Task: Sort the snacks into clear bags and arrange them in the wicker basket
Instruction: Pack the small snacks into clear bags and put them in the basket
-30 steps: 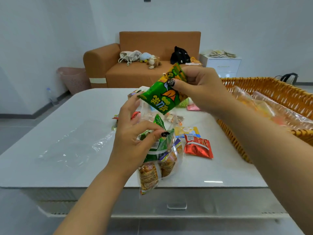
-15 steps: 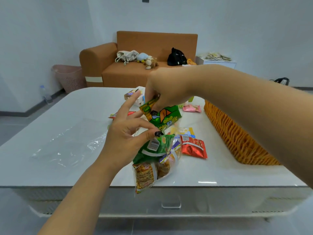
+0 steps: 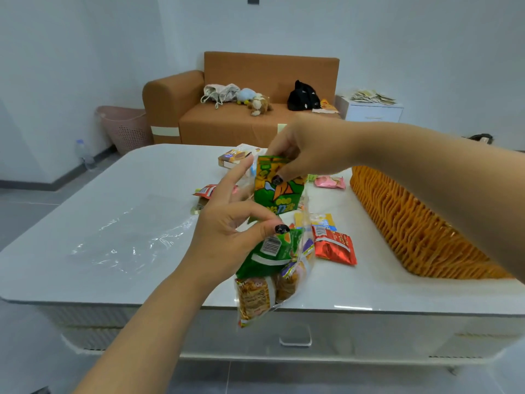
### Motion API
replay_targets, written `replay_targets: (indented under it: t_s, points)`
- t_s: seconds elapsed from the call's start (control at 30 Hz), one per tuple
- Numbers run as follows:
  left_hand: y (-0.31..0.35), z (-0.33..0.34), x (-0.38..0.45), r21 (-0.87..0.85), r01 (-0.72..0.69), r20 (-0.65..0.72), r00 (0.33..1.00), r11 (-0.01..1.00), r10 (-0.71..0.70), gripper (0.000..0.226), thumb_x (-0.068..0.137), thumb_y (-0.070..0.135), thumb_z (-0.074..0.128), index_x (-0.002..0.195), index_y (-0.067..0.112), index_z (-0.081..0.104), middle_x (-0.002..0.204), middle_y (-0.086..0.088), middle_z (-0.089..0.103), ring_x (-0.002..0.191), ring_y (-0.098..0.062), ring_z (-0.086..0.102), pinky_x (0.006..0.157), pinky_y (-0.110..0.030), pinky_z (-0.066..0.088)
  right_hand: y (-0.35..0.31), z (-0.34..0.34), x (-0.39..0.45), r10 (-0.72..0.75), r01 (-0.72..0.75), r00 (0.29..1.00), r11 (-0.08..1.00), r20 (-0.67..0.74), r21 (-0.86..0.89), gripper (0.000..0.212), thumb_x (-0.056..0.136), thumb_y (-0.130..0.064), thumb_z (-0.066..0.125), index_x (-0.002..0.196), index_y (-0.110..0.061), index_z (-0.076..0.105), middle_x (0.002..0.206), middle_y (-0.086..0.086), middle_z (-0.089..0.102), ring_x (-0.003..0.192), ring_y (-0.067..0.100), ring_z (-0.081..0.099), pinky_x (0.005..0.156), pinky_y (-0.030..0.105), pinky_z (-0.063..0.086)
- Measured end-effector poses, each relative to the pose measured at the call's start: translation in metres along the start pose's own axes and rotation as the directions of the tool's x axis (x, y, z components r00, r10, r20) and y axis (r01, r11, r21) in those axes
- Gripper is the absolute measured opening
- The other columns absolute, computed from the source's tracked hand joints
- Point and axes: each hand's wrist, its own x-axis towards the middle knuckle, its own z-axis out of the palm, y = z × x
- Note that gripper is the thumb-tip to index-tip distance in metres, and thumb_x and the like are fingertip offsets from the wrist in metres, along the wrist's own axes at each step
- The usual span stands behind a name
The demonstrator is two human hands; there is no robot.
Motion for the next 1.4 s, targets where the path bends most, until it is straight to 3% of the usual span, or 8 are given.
replay_targets:
  t_s: [0.27, 0.43, 0.57, 0.8, 1.0, 1.13, 1.3, 1.4]
  points:
    - [0.004, -0.002, -0.003, -0.010, 0.007, -0.001, 1.000, 1.000, -0.007, 0.011, 0.071, 0.030, 0.072, 0.079, 0.036, 0.076, 0.151, 0.023, 0.036, 0.134, -0.007, 0.047, 0.099, -0.039, 0.052, 0.018, 0.004, -0.011, 0.069, -0.068, 0.998, 0.994, 0.008, -0.090, 0.020, 0.087, -0.016, 0.068, 0.106, -0.020, 0.073, 0.088, -0.021, 0.069, 0.085, -0.004, 0.066, 0.074, 0.014, 0.055]
    - [0.002, 0.000, -0.002, 0.056, 0.006, -0.015, 1.000, 0.998, -0.005, 0.013, 0.072, 0.035, 0.070, 0.084, 0.035, 0.074, 0.150, 0.018, 0.041, 0.132, -0.004, 0.048, 0.101, -0.036, 0.051, 0.013, 0.003, -0.010, 0.174, -0.108, 0.973, 0.924, 0.151, -0.366, 0.019, 0.084, -0.016, 0.067, 0.101, -0.022, 0.074, 0.092, -0.003, 0.072, 0.086, 0.016, 0.066, 0.077, 0.037, 0.057]
    - [-0.002, 0.003, -0.003, 0.068, -0.012, -0.023, 1.000, 0.998, 0.013, 0.009, 0.076, 0.034, 0.071, 0.084, 0.031, 0.072, 0.148, 0.014, 0.045, 0.133, -0.008, 0.049, 0.103, -0.040, 0.050, 0.007, 0.029, -0.003, 0.175, -0.032, 0.957, 0.856, 0.231, -0.516, 0.017, 0.085, -0.018, 0.063, 0.099, -0.011, 0.069, 0.090, 0.008, 0.069, 0.076, 0.020, 0.059, 0.067, 0.034, 0.050]
    - [-0.006, 0.008, -0.008, 0.018, 0.033, -0.019, 0.999, 0.999, -0.033, 0.027, 0.076, 0.027, 0.079, 0.096, 0.036, 0.062, 0.144, 0.017, 0.048, 0.130, -0.010, 0.052, 0.103, -0.035, 0.050, 0.014, 0.048, -0.012, 0.185, -0.037, 0.927, 0.911, 0.325, -0.410, 0.032, 0.090, -0.035, 0.061, 0.100, -0.005, 0.066, 0.077, 0.009, 0.055, 0.068, 0.016, 0.043, 0.056, 0.028, 0.033]
    - [-0.006, 0.007, -0.012, -0.114, 0.136, 0.019, 0.991, 0.984, -0.135, 0.024, 0.080, 0.015, 0.071, 0.077, 0.033, 0.055, 0.127, 0.014, 0.064, 0.116, -0.015, 0.064, 0.081, -0.030, 0.058, 0.008, 0.027, -0.033, 0.292, -0.250, 0.921, 0.951, 0.259, -0.184, 0.062, 0.091, -0.064, 0.029, 0.100, -0.017, 0.070, 0.092, -0.006, 0.070, 0.081, 0.008, 0.065, 0.074, 0.025, 0.052]
    - [-0.005, 0.007, -0.010, -0.083, 0.156, -0.037, 0.987, 0.984, -0.159, 0.024, 0.081, 0.007, 0.070, 0.075, 0.022, 0.051, 0.108, 0.007, 0.072, 0.105, -0.012, 0.069, 0.085, -0.036, 0.059, 0.016, 0.016, -0.058, 0.263, -0.158, 0.922, 0.925, 0.283, -0.347, 0.034, 0.086, -0.052, 0.056, 0.100, -0.024, 0.071, 0.092, -0.014, 0.070, 0.081, -0.001, 0.064, 0.077, 0.019, 0.054]
    - [-0.004, 0.008, -0.006, -0.029, 0.205, -0.118, 0.971, 0.978, -0.207, 0.029, 0.081, -0.001, 0.073, 0.075, 0.016, 0.049, 0.092, 0.007, 0.075, 0.094, -0.010, 0.071, 0.073, -0.025, 0.059, 0.030, 0.027, -0.086, 0.155, -0.155, 0.988, 0.974, -0.016, -0.162, 0.010, 0.084, -0.023, 0.071, 0.090, -0.030, 0.075, 0.079, -0.023, 0.068, 0.076, -0.010, 0.062, 0.065, 0.003, 0.046]
    - [-0.008, 0.008, -0.004, -0.015, 0.231, -0.175, 0.957, 0.973, -0.230, 0.031, 0.079, -0.003, 0.074, 0.074, 0.013, 0.048, 0.083, 0.006, 0.076, 0.085, -0.009, 0.073, 0.073, -0.025, 0.059, 0.038, 0.053, -0.103, 0.169, -0.127, 0.899, 0.983, -0.405, 0.130, 0.016, 0.078, -0.021, 0.076, 0.088, -0.033, 0.073, 0.083, -0.020, 0.070, 0.081, -0.008, 0.063, 0.070, 0.007, 0.048]
